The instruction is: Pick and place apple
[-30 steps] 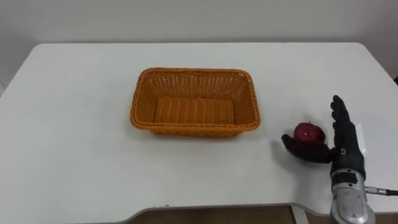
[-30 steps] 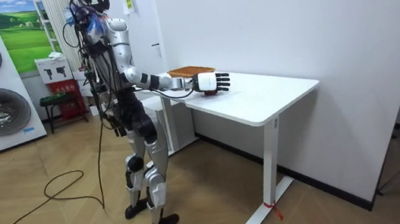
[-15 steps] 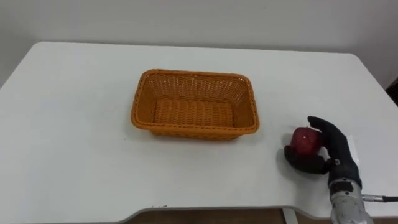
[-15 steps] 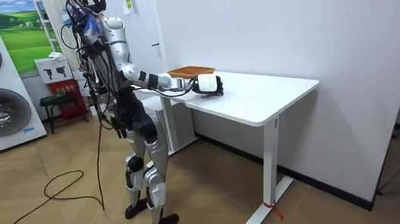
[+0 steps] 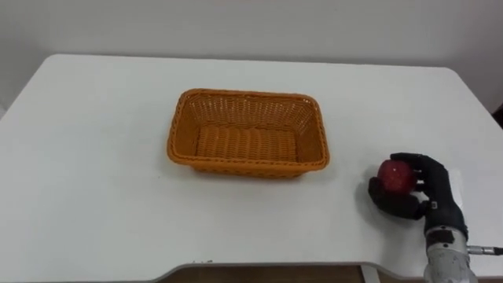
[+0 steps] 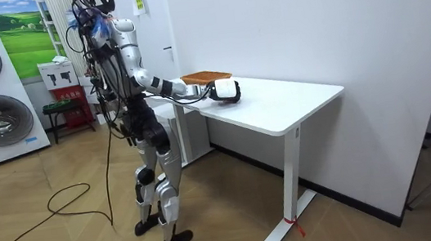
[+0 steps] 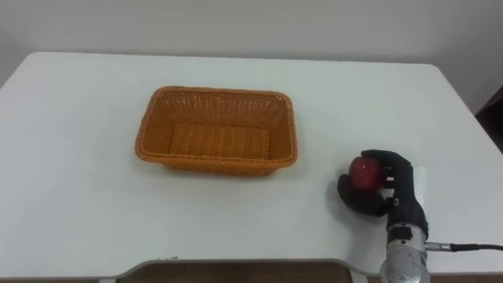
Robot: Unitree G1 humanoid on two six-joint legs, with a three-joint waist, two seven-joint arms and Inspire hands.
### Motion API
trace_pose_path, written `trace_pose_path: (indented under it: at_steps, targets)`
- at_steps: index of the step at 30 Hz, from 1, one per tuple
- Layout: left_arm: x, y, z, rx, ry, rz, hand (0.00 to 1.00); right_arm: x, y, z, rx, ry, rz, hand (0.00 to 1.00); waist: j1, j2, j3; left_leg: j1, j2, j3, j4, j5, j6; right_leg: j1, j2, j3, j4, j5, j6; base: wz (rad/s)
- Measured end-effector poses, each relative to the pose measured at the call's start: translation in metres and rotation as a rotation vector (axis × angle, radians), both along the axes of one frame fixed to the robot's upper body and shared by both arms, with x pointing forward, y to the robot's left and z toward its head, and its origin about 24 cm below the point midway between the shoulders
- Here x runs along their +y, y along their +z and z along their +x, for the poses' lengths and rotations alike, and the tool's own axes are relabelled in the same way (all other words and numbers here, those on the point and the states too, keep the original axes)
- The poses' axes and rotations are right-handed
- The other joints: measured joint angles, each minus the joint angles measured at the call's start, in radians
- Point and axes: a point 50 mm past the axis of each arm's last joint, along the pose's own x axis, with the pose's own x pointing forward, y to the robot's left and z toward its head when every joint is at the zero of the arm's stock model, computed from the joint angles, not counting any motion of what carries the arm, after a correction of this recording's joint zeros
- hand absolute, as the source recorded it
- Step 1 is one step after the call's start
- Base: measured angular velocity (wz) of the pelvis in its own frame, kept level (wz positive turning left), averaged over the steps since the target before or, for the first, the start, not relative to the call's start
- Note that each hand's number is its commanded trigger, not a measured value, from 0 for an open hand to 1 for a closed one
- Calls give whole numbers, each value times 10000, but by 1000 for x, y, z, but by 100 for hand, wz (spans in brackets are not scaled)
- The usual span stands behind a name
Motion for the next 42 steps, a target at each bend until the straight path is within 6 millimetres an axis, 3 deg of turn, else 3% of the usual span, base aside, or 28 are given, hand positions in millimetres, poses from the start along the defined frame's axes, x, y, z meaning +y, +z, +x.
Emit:
trace_pose_path:
  at_steps: [4,12,15,20,26,37,42]
  targets:
    - [0,0,-1,30,21,43,0,0,1,0,-72,-102,-242,100,99,94,-23,19,-5,12,12,0,0,0,-2,24,13,0,0,0]
    - [-3,-2,1,148,124,-49,0,4,11,7,-401,-127,-423,100,245,189,28,-20,0,184,7,1,1,-167,3,177,147,-1,-1,-6]
    - [-4,-3,1,202,120,-195,0,8,24,13,-949,59,-473,100,246,188,87,-84,-10,215,5,2,2,-272,-4,215,179,-2,1,-5]
    - [-6,-4,4,233,35,-601,0,19,64,28,-2805,626,-611,100,227,93,86,-155,-5,230,31,2,3,-334,4,231,178,-2,0,-1]
    - [-7,-4,10,61,-56,-705,0,30,90,35,-3966,1071,-669,100,474,62,88,-191,-2,229,36,2,3,-364,3,223,176,-1,1,0]
    - [-9,-5,7,236,-332,-754,0,56,104,53,-4548,2243,-197,100,712,188,43,-188,2,121,48,5,2,-325,4,153,182,0,-1,1]
    - [-10,-5,6,383,-351,-732,0,69,113,63,-4772,3032,-125,100,740,35,64,-190,-5,-26,50,11,-1,-270,-8,59,177,-1,-1,6]
